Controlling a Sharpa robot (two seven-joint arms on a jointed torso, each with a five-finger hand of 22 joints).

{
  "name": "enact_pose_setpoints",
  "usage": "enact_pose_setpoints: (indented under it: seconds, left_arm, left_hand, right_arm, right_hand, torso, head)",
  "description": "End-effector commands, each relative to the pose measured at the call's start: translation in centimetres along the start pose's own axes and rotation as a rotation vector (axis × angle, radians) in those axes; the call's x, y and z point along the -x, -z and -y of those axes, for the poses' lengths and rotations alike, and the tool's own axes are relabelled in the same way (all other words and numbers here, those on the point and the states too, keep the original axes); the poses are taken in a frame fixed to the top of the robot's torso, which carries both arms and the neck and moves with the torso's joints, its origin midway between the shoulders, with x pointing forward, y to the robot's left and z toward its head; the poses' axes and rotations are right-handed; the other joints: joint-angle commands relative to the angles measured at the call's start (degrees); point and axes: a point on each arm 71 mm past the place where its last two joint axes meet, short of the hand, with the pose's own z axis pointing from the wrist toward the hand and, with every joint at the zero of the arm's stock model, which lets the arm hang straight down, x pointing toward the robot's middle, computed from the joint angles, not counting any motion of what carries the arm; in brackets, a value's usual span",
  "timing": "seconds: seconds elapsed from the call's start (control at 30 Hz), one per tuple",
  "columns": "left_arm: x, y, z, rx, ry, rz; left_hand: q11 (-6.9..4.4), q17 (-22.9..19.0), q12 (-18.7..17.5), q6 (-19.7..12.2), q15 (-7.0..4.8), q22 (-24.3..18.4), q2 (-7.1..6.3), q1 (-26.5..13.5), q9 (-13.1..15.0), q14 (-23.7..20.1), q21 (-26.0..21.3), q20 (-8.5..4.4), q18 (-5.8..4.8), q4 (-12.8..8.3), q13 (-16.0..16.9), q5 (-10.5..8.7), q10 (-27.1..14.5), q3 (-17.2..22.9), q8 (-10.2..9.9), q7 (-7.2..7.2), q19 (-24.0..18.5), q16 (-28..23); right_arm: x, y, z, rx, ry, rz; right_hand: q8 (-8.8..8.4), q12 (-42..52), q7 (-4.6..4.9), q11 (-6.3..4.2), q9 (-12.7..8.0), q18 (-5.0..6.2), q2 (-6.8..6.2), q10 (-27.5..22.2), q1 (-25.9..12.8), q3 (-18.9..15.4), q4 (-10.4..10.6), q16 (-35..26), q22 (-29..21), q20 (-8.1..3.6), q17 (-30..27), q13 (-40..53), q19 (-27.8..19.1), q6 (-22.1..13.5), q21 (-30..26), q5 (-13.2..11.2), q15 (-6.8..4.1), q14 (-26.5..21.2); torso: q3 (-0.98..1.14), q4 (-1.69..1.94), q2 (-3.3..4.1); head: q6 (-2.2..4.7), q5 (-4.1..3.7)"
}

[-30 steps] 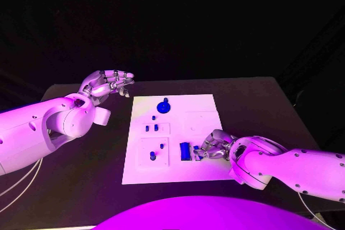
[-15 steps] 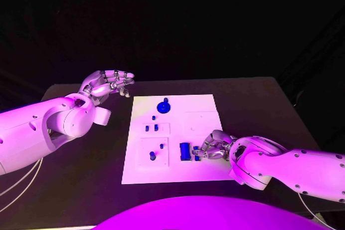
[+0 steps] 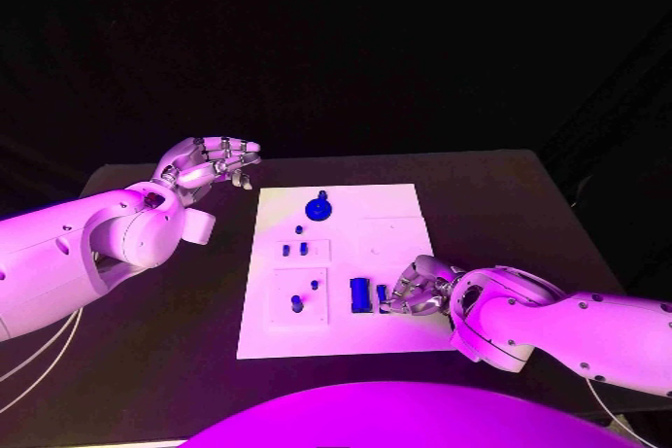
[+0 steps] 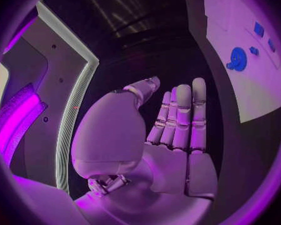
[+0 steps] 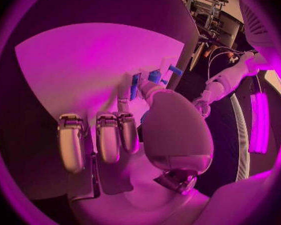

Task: Assemble the parts on the task board

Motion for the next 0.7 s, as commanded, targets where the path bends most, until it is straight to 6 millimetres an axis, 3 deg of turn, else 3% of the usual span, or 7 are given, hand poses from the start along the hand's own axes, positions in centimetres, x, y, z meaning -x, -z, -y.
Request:
enact_pose_setpoints:
  seconds: [0.03,0.23,0.37,0.47,0.57,0.67,0.7]
  left_arm:
    - [-0.2,-0.1,0.1,-0.008,0.007,-0.016]
    - [-0.2,-0.1,0.0,-0.011,0.008,-0.014]
    - [-0.1,-0.2,-0.1,-0.013,0.013,-0.005]
    - [0.0,-0.3,-0.3,-0.012,0.024,0.004]
    - [-0.1,-0.4,-0.7,-0.010,0.041,0.013]
    - [-0.1,-0.6,-1.2,-0.010,0.066,0.024]
    - [-0.2,-0.6,-1.2,-0.010,0.070,0.025]
  left_hand:
    - [-0.01,-0.1,0.4,-0.4,0.10,-0.1,-0.03,-0.6,-0.1,-0.1,-0.3,0.06,0.86,0.2,0.0,0.27,-0.4,0.0,0.4,1.14,0.3,0.3]
    - [-0.01,-0.1,0.4,-0.4,0.10,-0.1,-0.03,-0.6,-0.1,-0.1,-0.3,0.06,0.86,0.2,0.0,0.27,-0.4,0.0,0.4,1.14,0.3,0.3]
    - [-0.01,-0.1,0.5,-0.6,0.12,-0.1,0.02,-0.7,-0.1,-0.1,-0.4,0.09,0.86,0.4,-0.1,0.28,-0.6,0.0,0.5,1.14,0.3,0.3]
    - [0.00,-0.1,0.5,-0.6,0.15,-0.2,-0.03,-0.8,-0.1,-0.3,-0.5,0.09,0.85,0.5,-0.1,0.27,-0.6,-0.1,0.6,1.13,0.3,0.3]
    - [0.01,-0.4,0.7,-0.7,0.19,-0.4,-0.08,-0.8,-0.2,-0.9,-0.8,0.12,0.84,0.7,-0.1,0.29,-0.7,-0.1,0.7,1.12,0.0,-0.2]
    - [0.00,-1.1,1.2,-0.8,0.23,-1.0,-0.10,-0.8,-0.3,-2.3,-2.0,0.20,0.83,1.0,-0.2,0.28,-0.9,-0.1,1.2,1.06,-0.8,-1.5]
    - [0.00,-1.1,1.2,-0.8,0.23,-1.0,-0.10,-0.8,-0.3,-2.3,-2.0,0.20,0.83,1.0,-0.2,0.28,-0.9,-0.1,1.2,1.06,-0.8,-1.5]
  right_arm:
    - [0.0,0.0,-0.2,0.035,0.036,0.004]
    - [0.9,0.1,0.1,0.093,-0.022,0.073]
    - [2.3,0.3,0.0,0.176,-0.118,0.120]
    - [3.8,0.2,-0.2,0.247,-0.198,0.153]
    - [5.6,-0.3,-0.4,0.307,-0.285,0.183]
    - [7.7,-1.4,-0.5,0.346,-0.384,0.221]
    - [8.0,-1.6,-0.5,0.349,-0.398,0.227]
  right_hand:
    - [-0.31,0.1,-0.26,-0.15,-0.1,-0.81,0.00,5.3,0.4,0.0,-0.3,0.2,15.1,-0.26,15.1,14.5,6.0,0.3,0.3,-0.2,-0.15,5.9]
    - [-1.13,-0.5,0.39,0.37,-0.5,-0.81,-0.84,5.0,-1.0,-3.1,2.0,0.2,15.1,-0.01,15.1,14.2,6.0,-0.6,0.3,0.2,0.24,5.9]
    - [-3.17,-1.1,1.44,1.29,-1.3,-0.81,0.14,4.8,-1.1,-7.8,2.3,0.0,15.1,0.64,14.7,14.0,6.0,-3.0,0.3,2.5,1.00,5.8]
    - [-4.18,-1.6,1.91,1.70,-1.6,-0.81,0.77,4.5,-1.0,-9.3,2.3,-0.2,15.1,0.96,14.4,13.8,6.0,-4.0,0.3,2.0,1.35,5.7]
    - [-5.34,-4.9,2.53,2.28,-1.9,-0.07,1.70,3.1,0.0,-10.6,2.2,-1.2,14.0,1.43,12.6,12.6,4.9,-5.2,-3.4,1.3,1.86,5.3]
    - [-6.54,-12.4,3.18,2.93,-2.1,1.74,2.87,-0.6,2.9,-11.1,2.2,-3.5,11.3,1.98,8.9,9.5,1.9,-6.3,-12.6,2.2,2.42,4.2]
    - [-6.54,-12.4,3.18,2.93,-2.1,1.74,2.87,-0.6,2.9,-11.1,2.2,-3.5,11.3,1.99,8.9,9.5,1.8,-6.3,-12.6,2.2,2.42,4.2]
  torso:
    - [0.01,0.02,-0.03]
    - [0.00,-0.03,-0.25]
    - [-0.10,-0.10,-0.46]
    - [-0.25,-0.21,-1.08]
    - [-0.41,-0.39,-1.63]
    - [-0.68,-0.69,-2.48]
    - [-0.71,-0.74,-2.59]
  head:
    - [0.00,-0.04]
    - [0.00,0.09]
    - [0.00,0.07]
    - [0.00,0.13]
    - [0.03,0.27]
    - [0.83,0.44]
    - [1.08,0.48]
